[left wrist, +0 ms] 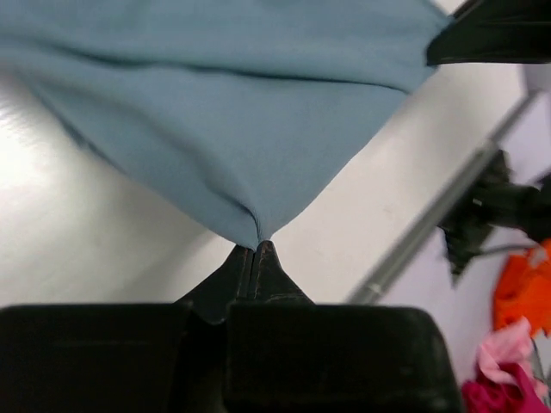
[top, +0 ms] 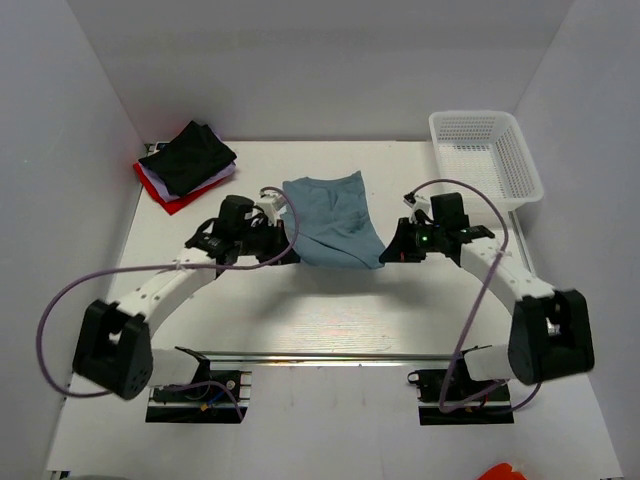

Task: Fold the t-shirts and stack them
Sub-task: Fold the long partially folded tshirt into a neat square

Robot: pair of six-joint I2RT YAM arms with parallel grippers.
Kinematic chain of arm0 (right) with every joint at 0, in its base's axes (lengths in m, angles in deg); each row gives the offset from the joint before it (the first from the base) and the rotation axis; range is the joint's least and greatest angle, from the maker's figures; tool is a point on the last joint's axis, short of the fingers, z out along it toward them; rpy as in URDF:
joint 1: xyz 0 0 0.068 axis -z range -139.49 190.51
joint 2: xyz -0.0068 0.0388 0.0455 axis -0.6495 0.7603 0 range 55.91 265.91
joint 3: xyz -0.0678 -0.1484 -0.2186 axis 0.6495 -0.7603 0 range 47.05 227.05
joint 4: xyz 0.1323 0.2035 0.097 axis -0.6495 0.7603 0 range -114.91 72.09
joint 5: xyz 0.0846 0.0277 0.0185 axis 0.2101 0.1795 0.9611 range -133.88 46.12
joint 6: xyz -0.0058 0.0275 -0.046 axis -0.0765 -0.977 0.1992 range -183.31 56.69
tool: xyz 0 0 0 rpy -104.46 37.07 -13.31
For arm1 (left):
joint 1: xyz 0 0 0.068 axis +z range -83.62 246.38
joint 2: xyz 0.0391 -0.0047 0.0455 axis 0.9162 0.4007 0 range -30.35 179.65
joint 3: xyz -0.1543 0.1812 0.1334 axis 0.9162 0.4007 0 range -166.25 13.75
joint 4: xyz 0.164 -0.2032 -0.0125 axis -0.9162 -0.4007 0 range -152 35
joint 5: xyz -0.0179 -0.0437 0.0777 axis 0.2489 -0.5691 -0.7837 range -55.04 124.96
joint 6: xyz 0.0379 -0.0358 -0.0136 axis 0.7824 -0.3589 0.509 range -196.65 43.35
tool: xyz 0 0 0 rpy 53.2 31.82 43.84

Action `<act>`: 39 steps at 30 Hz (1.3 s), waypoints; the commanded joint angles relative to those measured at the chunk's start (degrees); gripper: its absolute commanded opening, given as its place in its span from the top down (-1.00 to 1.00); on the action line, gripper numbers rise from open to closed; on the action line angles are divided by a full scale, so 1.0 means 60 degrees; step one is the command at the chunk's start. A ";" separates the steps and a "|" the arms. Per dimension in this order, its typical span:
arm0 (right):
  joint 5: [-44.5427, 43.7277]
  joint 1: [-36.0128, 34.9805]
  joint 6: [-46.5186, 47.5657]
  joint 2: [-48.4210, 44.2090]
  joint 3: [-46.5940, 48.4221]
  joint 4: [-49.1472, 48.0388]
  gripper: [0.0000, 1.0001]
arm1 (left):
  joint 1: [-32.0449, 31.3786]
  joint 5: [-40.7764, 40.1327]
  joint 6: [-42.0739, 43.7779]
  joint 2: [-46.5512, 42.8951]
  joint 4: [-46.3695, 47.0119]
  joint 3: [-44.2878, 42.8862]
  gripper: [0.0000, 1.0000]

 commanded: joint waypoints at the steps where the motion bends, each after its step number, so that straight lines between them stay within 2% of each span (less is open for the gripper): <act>1: 0.0095 -0.0025 0.0821 -0.1519 0.0250 0.2118 1.00 | -0.0089 0.0859 -0.0327 -0.1567 -0.1219 0.0098 1.00; 2: -0.0023 -0.0011 0.0837 -0.1784 0.0340 0.2759 1.00 | -0.0089 0.0860 -0.0416 -0.1758 -0.1525 -0.0062 1.00; 5: 0.0150 0.0033 0.0940 -0.2021 0.1013 0.3305 1.00 | -0.0089 0.0860 -0.0649 -0.2096 -0.1777 -0.0546 1.00; 10: 0.0079 0.0063 0.0486 -0.1699 0.2244 0.3337 1.00 | 0.0160 0.0246 -0.0900 -0.1996 -0.2011 -0.1206 1.00; 13: -0.0112 0.0092 0.0237 -0.1187 0.3179 0.3073 1.00 | 0.0160 -0.0033 -0.1119 -0.1703 -0.1339 -0.1323 1.00; 23: 0.0371 0.0428 -0.0363 0.1463 0.5144 0.2399 1.00 | 0.0671 -0.1452 -0.1412 0.0245 -0.0489 -0.2537 1.00; 27: 0.0664 0.0531 -0.0510 0.2590 0.6415 0.2223 1.00 | 0.0922 -0.1791 -0.1413 0.0948 -0.0210 -0.2890 1.00; 39: 0.0753 0.0722 -0.0188 0.6047 0.9406 0.1770 1.00 | 0.2034 -0.0810 -0.1501 0.4155 0.1065 -0.4661 1.00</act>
